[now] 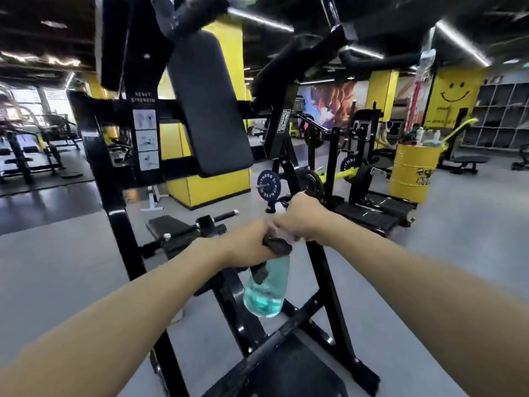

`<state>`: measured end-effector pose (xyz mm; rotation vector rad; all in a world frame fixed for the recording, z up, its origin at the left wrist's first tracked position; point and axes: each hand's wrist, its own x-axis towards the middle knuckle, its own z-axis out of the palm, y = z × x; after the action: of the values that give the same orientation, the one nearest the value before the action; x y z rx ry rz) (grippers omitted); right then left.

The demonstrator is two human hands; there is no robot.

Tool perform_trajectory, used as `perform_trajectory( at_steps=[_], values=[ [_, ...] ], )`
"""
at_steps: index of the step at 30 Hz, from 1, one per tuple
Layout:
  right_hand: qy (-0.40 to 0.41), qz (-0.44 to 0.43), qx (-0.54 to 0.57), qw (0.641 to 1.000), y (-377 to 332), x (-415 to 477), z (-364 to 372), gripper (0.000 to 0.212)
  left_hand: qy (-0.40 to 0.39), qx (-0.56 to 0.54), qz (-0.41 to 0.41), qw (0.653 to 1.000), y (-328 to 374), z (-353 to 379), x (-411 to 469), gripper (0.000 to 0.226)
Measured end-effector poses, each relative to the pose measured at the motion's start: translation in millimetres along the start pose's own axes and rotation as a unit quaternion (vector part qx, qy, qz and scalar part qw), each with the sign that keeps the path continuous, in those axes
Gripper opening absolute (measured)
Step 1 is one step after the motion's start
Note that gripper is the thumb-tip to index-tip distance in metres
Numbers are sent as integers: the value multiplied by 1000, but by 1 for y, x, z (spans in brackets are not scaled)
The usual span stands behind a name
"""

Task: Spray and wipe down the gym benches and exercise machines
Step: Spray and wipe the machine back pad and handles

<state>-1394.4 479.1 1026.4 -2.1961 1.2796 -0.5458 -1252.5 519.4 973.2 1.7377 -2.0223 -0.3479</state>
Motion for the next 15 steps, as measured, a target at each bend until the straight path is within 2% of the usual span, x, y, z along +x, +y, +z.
perform_trajectory(
  at_steps=[2,6,9,11,15],
  values=[
    [-21,17,-24,999,39,14,23,26,-34,4,-37,999,-23,31,9,32],
    [-93,52,-55,993,125,44,85,35,-44,-23,-157,986,-63,109,24,34],
    [-136,83,-65,985,199,63,146,23,-33,-63,-236,969,-96,178,32,42],
    [-169,112,-56,978,250,70,190,16,-12,-99,-294,951,-117,226,34,44],
    [-200,199,-24,959,346,84,280,20,30,-176,-406,896,-159,312,43,43]
  ],
)
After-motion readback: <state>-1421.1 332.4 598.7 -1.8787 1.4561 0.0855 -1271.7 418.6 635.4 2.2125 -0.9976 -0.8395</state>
